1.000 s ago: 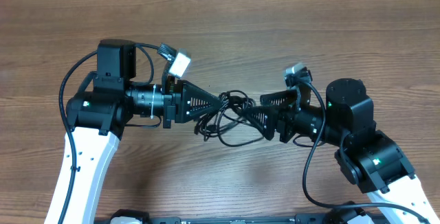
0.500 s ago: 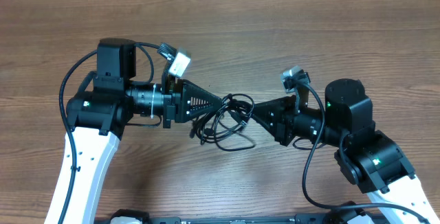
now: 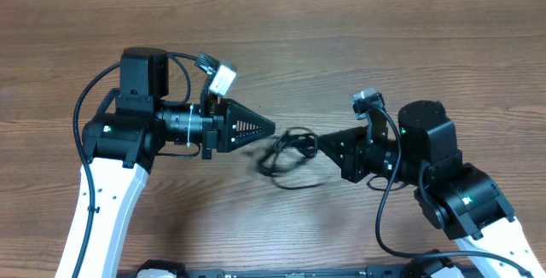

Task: Untangle cables

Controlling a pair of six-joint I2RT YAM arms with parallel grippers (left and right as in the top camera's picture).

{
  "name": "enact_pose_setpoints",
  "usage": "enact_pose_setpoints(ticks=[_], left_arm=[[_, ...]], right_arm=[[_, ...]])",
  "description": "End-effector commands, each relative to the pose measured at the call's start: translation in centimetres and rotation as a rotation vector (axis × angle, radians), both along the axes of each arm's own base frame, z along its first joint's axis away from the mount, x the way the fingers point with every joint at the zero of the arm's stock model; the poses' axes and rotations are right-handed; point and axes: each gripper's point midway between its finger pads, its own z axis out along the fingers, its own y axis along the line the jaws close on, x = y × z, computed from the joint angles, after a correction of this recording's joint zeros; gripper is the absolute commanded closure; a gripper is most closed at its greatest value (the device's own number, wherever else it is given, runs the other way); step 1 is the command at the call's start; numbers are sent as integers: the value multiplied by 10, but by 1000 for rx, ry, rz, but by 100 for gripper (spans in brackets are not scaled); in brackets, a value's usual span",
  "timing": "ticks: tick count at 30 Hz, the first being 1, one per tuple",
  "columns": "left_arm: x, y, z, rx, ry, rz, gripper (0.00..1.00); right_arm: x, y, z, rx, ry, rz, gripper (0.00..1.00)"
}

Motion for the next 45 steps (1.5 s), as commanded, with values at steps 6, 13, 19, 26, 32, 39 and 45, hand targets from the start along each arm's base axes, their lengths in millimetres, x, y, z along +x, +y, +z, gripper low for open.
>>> enact_pose_setpoints(ticks=[6,13,19,26,32,39,45], left_arm=[[1,9,14,-21,-62,21,96],[23,17,-27,203,-5,187,73],[24,26,-60,372,73,261,27],[26,28,-66,414,67,282,14],[25,20,-80,509,25,272,25],[17,-4,-88,528,-6,190,30],[20,-9,-99,542,24,170,30]], right_arm=[[15,-28,-12,-133,-16,-160,96],[15,-14,3,-59,-52,-99,96],[18,-4,22,11,-111,-64,96],[16,3,30,56,-116,-39,96],[13,9,38,94,-130,-3,96],[11,15,48,131,-157,36,96],[7,18,51,148,-154,64,96]])
